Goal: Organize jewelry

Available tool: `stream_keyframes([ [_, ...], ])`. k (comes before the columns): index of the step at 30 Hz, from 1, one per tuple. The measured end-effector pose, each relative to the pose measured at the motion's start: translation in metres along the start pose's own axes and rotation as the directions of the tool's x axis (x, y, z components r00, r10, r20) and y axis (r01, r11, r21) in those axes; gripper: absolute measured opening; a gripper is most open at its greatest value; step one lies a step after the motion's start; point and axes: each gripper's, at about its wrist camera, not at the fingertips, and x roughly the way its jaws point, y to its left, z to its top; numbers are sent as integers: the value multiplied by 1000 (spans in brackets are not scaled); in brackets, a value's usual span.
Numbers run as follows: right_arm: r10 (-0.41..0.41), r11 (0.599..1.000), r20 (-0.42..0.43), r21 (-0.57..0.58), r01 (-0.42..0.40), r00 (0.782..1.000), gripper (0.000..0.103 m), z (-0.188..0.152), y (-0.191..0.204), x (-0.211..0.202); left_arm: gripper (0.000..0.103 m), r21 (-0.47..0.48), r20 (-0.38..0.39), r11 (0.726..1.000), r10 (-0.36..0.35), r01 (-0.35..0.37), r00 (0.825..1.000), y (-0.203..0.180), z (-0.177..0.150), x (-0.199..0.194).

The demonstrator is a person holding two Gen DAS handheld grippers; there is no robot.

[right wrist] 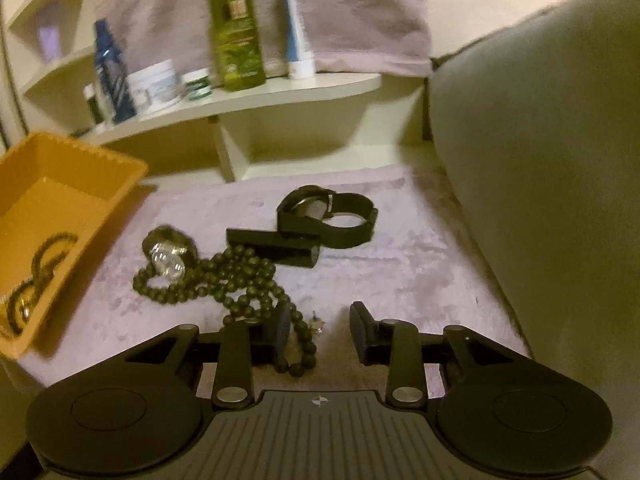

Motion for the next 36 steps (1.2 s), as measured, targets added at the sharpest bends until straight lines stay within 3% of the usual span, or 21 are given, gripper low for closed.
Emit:
stream_keyframes([
  [8, -38, 999, -8, -9, 38, 999, 23, -1, -4, 4, 10, 0, 0, 1000, 1, -1, 1000, 0, 0, 0],
  [12, -70, 988, -23, -140, 66, 997, 23, -4, 11, 6, 10, 0, 1, 1000, 1, -1, 1000, 0, 0, 0],
  [15, -78, 983, -31, -170, 72, 996, 21, -5, 14, 7, 10, -1, 0, 1000, 2, -2, 1000, -1, 0, 0],
  [19, -83, 974, -34, -216, 74, 996, 7, -6, 20, 8, 10, -2, 1, 1000, 2, -2, 1000, -1, 0, 0],
  [27, -82, 970, 20, -226, 84, 996, 7, 0, 27, -4, 10, -2, 1, 1000, 2, -2, 1000, -2, 0, 0],
  [32, 23, 974, 93, -226, -1, 995, 7, 21, 56, -20, 10, -4, 1, 1000, 1, -1, 1000, -2, 0, 0],
  [36, 152, 967, 123, -223, -122, 981, 6, 39, 93, -26, 10, -1, 2, 1000, 1, -1, 1000, -2, 0, 0],
])
